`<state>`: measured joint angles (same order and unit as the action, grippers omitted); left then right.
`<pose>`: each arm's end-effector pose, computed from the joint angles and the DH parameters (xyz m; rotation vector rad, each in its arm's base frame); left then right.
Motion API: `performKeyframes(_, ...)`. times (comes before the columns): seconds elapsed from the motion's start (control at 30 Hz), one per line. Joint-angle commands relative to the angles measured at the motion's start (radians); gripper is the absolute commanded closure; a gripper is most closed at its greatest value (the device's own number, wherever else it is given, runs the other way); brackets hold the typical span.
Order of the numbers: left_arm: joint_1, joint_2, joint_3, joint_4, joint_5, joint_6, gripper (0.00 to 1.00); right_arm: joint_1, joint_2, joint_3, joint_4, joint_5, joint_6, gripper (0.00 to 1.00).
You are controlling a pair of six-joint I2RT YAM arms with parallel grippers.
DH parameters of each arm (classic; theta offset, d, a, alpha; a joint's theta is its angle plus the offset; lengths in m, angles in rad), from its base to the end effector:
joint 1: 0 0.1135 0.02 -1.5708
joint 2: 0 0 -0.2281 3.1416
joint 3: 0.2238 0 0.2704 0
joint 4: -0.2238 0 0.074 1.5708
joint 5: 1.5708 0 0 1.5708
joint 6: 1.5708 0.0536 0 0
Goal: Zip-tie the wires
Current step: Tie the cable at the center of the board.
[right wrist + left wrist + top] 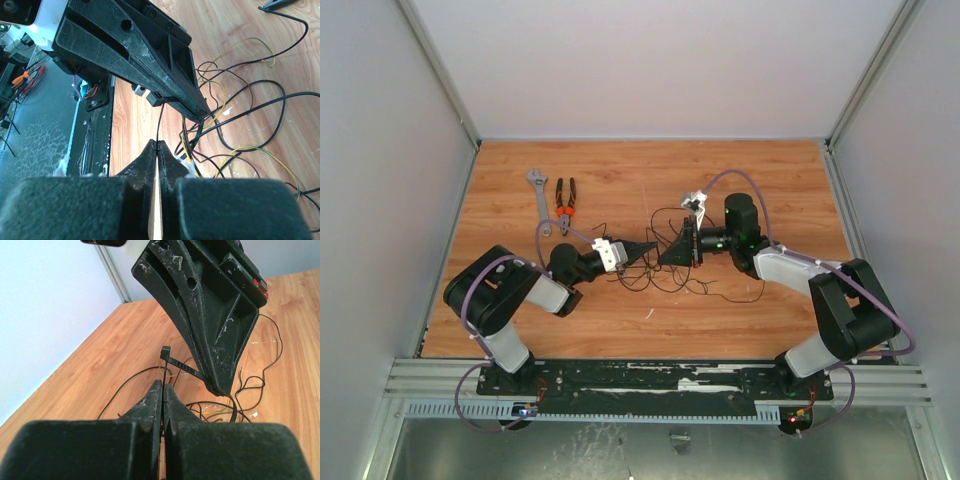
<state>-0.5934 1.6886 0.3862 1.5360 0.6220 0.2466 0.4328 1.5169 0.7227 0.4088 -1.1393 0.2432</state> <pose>0.2221 -0.1875 0.1289 1.0232 0.9810 -0.7025 0.2743 0.1804 0.1590 -0.9738 1.7741 1.5378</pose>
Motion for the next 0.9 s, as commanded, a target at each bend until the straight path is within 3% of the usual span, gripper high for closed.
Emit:
performKeyframes(0.0, -0.009, 0.011, 0.017, 0.325, -0.002, 0.025, 1.0, -0.006, 0.003, -0.008, 0.042, -0.018, 0.018, 1.0)
performKeyframes(0.7, 0.018, 0.025, 0.045, 0.325, 0.014, 0.051, 1.0, -0.006, -0.024, -0.017, -0.004, -0.019, -0.018, 1.0)
performKeyframes(0.87, 0.051, 0.011, 0.055, 0.325, 0.053, 0.059, 1.0, -0.005, -0.024, -0.029, 0.067, -0.033, 0.02, 1.0)
